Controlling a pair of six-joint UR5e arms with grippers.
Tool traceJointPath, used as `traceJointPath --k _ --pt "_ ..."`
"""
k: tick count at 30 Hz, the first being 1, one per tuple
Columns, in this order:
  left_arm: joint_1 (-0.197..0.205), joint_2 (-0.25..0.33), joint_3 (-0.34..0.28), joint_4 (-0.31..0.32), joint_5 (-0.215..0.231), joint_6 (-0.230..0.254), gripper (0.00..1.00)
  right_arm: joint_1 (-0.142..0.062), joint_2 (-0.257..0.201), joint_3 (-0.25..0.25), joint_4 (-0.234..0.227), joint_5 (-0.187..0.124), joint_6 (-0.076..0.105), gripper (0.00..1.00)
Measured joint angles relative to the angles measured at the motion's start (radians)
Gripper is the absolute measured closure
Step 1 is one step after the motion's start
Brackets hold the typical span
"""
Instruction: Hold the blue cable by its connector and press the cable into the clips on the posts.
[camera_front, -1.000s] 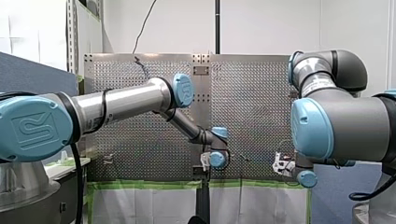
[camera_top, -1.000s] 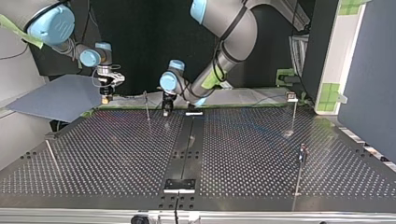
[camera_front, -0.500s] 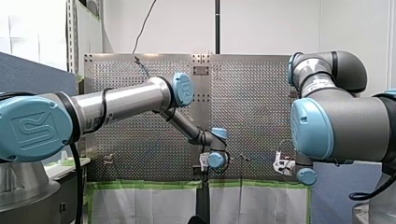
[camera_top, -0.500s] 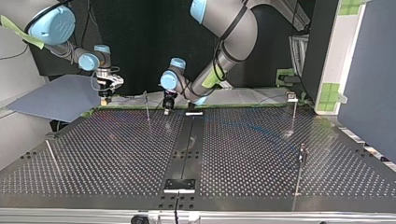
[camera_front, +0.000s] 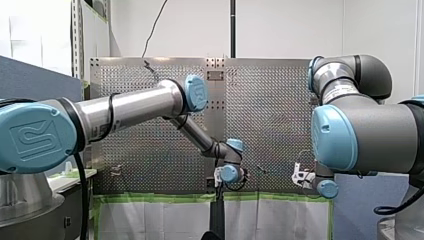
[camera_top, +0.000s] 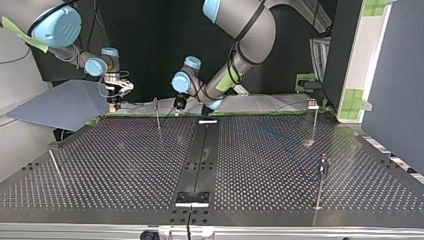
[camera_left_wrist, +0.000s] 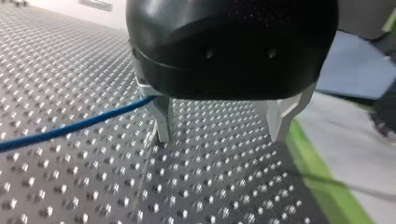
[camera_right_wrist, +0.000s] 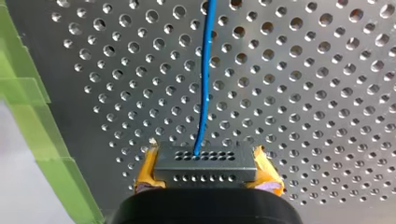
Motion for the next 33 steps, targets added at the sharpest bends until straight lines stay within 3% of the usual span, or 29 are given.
traceJointPath --k 7,20,25,33 --pt "-0.029 0.053 -0.055 -0.006 0.038 0.055 0.0 0.005 0.001 0.0 0.024 0.0 0.001 1.0" --pt "-0.081 0.151 -0.166 -0.108 0.062 0.163 0.0 0.006 0.004 0.0 0.039 -0.002 0.007 1.0" --pt "-0.095 0.155 -0.18 -0.115 0.059 0.168 0.0 0.008 0.005 0.0 0.045 -0.003 0.008 1.0" --pt "-0.112 0.155 -0.182 -0.062 0.013 0.118 0.0 0.009 0.006 0.0 0.045 -0.004 0.008 1.0"
